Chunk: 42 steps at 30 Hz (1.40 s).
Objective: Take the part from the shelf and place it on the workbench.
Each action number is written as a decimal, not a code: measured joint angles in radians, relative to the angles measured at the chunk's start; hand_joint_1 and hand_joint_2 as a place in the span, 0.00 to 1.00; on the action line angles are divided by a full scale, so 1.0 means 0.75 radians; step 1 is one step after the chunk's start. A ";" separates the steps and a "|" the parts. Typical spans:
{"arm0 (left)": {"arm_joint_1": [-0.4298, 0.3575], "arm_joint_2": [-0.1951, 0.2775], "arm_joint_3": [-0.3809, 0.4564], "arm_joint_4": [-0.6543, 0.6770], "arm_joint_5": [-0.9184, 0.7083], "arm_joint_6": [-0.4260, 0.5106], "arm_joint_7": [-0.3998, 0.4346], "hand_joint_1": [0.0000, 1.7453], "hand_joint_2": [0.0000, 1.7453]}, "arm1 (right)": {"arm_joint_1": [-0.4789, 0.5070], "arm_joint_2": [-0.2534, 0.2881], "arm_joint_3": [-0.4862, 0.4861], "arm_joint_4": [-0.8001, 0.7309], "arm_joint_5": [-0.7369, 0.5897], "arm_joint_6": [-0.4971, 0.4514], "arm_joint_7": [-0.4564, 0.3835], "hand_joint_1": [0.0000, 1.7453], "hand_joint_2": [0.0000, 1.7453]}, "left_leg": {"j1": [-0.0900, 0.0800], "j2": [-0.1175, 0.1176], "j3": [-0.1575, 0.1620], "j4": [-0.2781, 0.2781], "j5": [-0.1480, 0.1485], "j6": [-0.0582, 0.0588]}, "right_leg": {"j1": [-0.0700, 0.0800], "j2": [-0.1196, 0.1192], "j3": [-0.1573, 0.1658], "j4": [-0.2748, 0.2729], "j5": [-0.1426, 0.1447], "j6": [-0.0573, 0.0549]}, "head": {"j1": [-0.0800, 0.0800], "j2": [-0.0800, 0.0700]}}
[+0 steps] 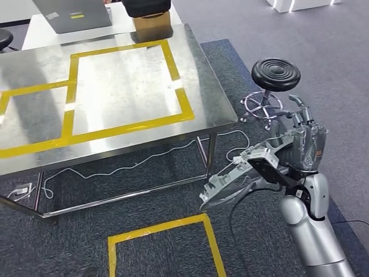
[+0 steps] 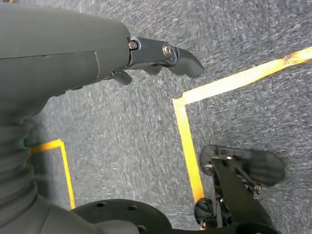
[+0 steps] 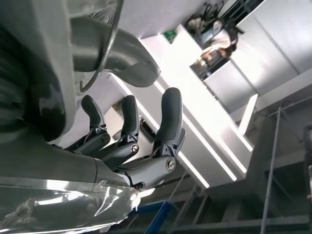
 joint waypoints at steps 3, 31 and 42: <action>0.000 -0.001 0.000 0.000 0.000 0.000 0.000 0.00 1.00 | 0.004 0.000 0.001 0.002 0.000 0.000 -0.001 1.00 1.00 | 0.001 0.020 -0.037 0.075 0.004 0.002 | 0.006 -0.052 0.002 0.000 -0.004 -0.003 | 0.000 0.000; 0.001 -0.001 -0.001 -0.001 -0.001 -0.001 0.000 0.00 1.00 | 0.014 -0.001 -0.001 0.004 0.005 -0.002 -0.001 1.00 1.00 | 0.003 0.019 -0.018 0.048 -0.019 -0.003 | 0.001 0.011 -0.001 0.020 -0.019 -0.003 | 0.004 0.000; 0.003 -0.006 -0.001 -0.001 -0.002 -0.003 0.000 0.00 1.00 | 0.015 -0.001 0.000 0.003 0.003 -0.002 -0.001 1.00 1.00 | -0.010 0.031 0.148 -0.244 0.106 0.030 | 0.021 -0.023 0.002 0.011 -0.023 0.006 | 0.006 0.000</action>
